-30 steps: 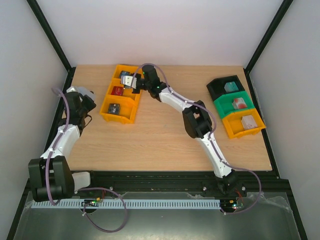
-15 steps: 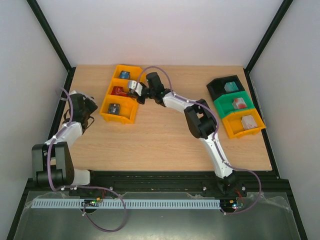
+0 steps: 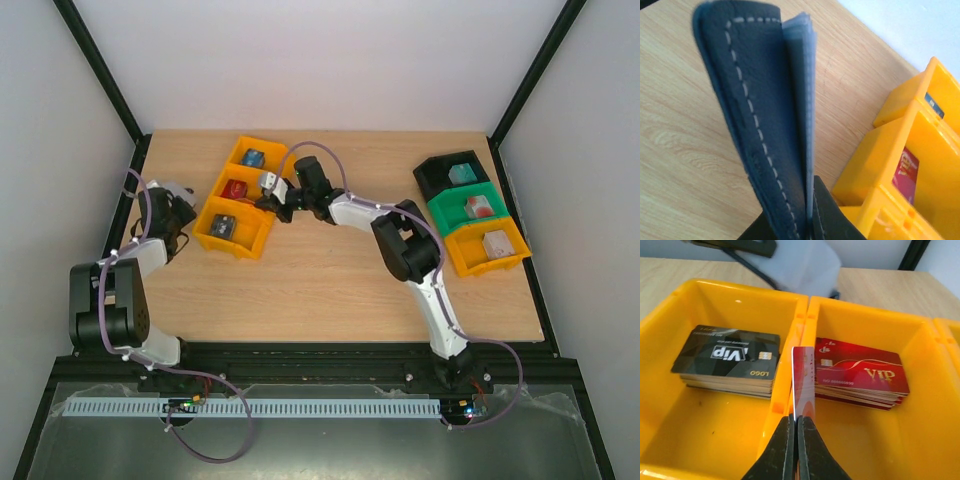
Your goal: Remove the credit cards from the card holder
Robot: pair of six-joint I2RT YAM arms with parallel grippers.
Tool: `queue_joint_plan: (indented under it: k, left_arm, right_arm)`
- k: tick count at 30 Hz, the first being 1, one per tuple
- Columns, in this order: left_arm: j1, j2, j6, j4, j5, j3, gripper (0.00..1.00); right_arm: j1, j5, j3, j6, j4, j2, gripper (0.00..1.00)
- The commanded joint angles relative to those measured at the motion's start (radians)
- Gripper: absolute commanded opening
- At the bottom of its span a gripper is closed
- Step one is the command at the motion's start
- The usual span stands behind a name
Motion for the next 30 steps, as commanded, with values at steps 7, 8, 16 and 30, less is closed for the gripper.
queue_joint_plan:
  k: [7, 8, 16, 30]
  left_arm:
    - [-0.025, 0.03, 0.077, 0.092, 0.228, -0.028, 0.02]
    - [-0.027, 0.034, 0.067, 0.088, 0.254, -0.032, 0.02]
    - [-0.077, 0.055, 0.055, 0.065, 0.449, -0.055, 0.02]
    - [-0.173, 0.037, 0.087, 0.146, 0.597, -0.051, 0.02]
  right_arm:
    - [0.106, -0.092, -0.256, 0.122, 0.011, -0.151, 0.01]
    - [0.114, -0.099, -0.282, 0.137, 0.024, -0.167, 0.01]
    - [0.16, -0.092, -0.437, 0.176, 0.011, -0.282, 0.02]
    - [0.154, 0.0, -0.452, 0.034, -0.185, -0.463, 0.01]
